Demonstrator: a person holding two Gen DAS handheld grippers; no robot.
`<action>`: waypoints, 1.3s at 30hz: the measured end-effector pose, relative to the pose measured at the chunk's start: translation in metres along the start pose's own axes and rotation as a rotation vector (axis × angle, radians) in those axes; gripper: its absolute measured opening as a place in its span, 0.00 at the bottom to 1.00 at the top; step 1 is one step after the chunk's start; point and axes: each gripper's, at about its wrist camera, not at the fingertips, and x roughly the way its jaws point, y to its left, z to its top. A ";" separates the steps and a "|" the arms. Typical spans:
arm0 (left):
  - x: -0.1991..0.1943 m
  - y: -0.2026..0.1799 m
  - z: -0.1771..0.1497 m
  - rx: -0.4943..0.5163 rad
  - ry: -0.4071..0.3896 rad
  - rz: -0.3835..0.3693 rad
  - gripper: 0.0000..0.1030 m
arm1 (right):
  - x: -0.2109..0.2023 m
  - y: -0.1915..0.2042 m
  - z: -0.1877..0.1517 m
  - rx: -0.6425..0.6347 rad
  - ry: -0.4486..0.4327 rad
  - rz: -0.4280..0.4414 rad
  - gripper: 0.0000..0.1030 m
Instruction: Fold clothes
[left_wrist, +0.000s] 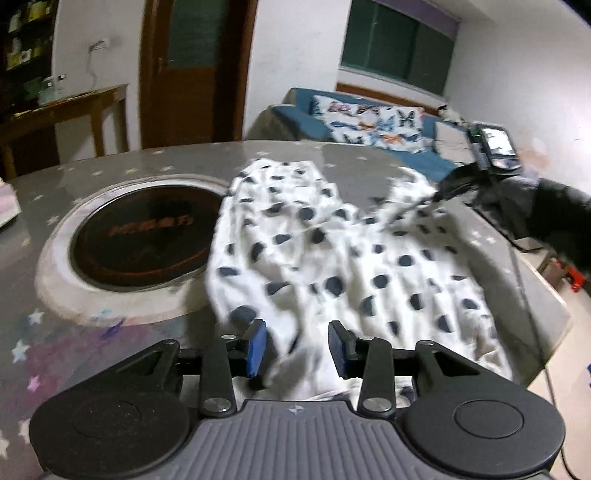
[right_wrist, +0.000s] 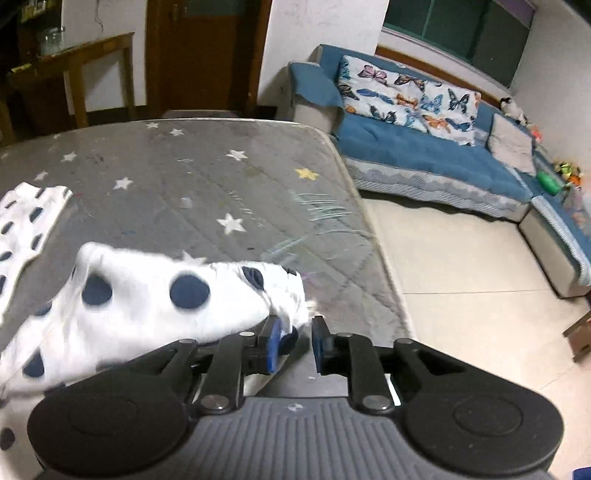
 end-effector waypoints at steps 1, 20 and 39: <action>0.000 0.004 0.000 -0.009 0.001 0.010 0.39 | -0.004 0.000 0.001 0.001 -0.019 -0.021 0.18; 0.007 0.032 -0.009 -0.088 0.038 0.044 0.41 | -0.015 0.099 0.035 -0.201 -0.062 0.217 0.49; 0.006 0.031 -0.015 -0.086 0.043 0.020 0.42 | -0.051 0.057 -0.025 -0.174 -0.128 0.084 0.46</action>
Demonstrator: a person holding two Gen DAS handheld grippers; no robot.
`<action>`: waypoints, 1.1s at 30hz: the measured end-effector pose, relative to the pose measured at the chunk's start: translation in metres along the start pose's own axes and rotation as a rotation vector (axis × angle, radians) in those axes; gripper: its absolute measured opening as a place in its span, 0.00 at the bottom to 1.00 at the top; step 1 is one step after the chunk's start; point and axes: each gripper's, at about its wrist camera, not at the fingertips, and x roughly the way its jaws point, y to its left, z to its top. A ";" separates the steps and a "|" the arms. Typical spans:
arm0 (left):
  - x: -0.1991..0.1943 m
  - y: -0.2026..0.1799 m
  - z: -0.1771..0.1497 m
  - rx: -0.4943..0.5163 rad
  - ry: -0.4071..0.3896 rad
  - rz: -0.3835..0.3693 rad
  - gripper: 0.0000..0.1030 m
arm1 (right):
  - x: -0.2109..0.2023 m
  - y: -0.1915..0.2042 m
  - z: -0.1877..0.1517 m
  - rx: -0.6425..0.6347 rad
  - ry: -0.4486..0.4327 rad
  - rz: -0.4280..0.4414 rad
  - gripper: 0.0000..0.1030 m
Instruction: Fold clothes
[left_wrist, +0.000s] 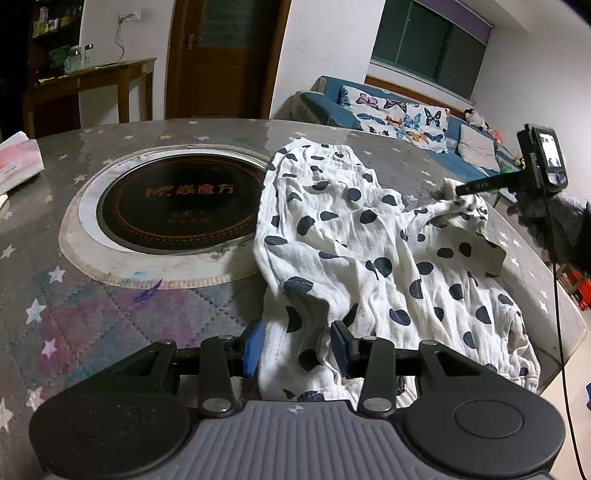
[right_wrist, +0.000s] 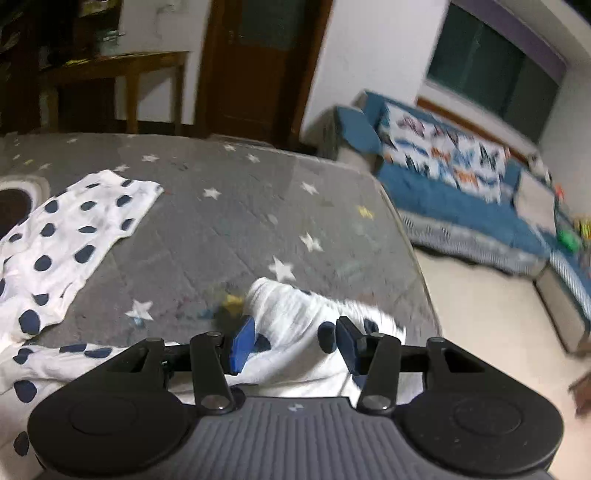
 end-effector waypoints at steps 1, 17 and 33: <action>0.001 0.000 0.000 0.000 0.002 -0.001 0.42 | 0.003 0.003 0.003 -0.019 0.001 -0.005 0.46; 0.011 0.003 -0.003 0.001 0.029 -0.010 0.38 | 0.081 0.004 0.062 0.206 0.056 0.119 0.07; 0.001 0.007 -0.005 0.006 0.001 -0.080 0.39 | 0.068 0.162 0.126 -0.089 0.077 0.446 0.30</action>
